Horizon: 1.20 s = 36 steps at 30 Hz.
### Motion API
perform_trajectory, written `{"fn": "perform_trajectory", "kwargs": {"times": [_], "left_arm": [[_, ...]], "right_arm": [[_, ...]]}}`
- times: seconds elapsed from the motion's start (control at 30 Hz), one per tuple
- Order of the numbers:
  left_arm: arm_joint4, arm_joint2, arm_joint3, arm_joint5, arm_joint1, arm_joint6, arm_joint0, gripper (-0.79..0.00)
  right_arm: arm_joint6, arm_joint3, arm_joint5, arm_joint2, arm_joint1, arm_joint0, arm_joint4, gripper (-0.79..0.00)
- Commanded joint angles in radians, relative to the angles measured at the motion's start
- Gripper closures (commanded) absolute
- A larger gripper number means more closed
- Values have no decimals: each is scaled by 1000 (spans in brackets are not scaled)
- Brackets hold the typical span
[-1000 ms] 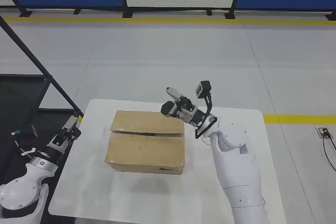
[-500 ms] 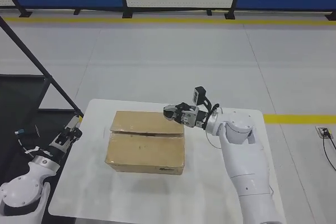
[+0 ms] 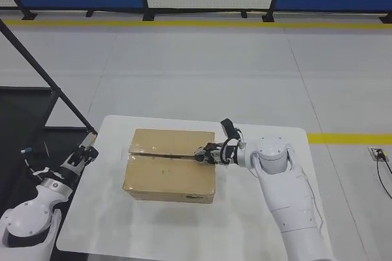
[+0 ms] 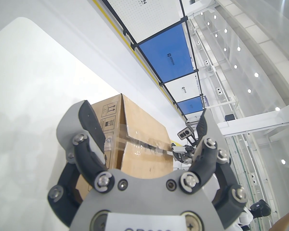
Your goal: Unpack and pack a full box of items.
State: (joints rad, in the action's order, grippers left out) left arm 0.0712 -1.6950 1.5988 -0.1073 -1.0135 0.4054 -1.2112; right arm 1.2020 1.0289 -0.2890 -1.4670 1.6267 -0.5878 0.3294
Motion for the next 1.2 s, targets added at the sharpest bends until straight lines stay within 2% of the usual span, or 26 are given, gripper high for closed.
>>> {"fn": "perform_trajectory", "kwargs": {"times": [0.0,0.23,0.6,1.17], "left_arm": [[0,5,-2,1,-1,2,5,-785],[1,9,-4,1,-2,8,14,-785],[9,-8,-9,2,-3,-10,6,-785],[48,-72,-23,6,0,-11,-7,-785]], "right_arm": [[9,19,19,7,-6,-13,10,0],[-55,32,22,52,-14,-26,45,0],[-105,-60,23,135,-11,48,30,0],[-161,-248,132,314,34,199,-40,0]]}}
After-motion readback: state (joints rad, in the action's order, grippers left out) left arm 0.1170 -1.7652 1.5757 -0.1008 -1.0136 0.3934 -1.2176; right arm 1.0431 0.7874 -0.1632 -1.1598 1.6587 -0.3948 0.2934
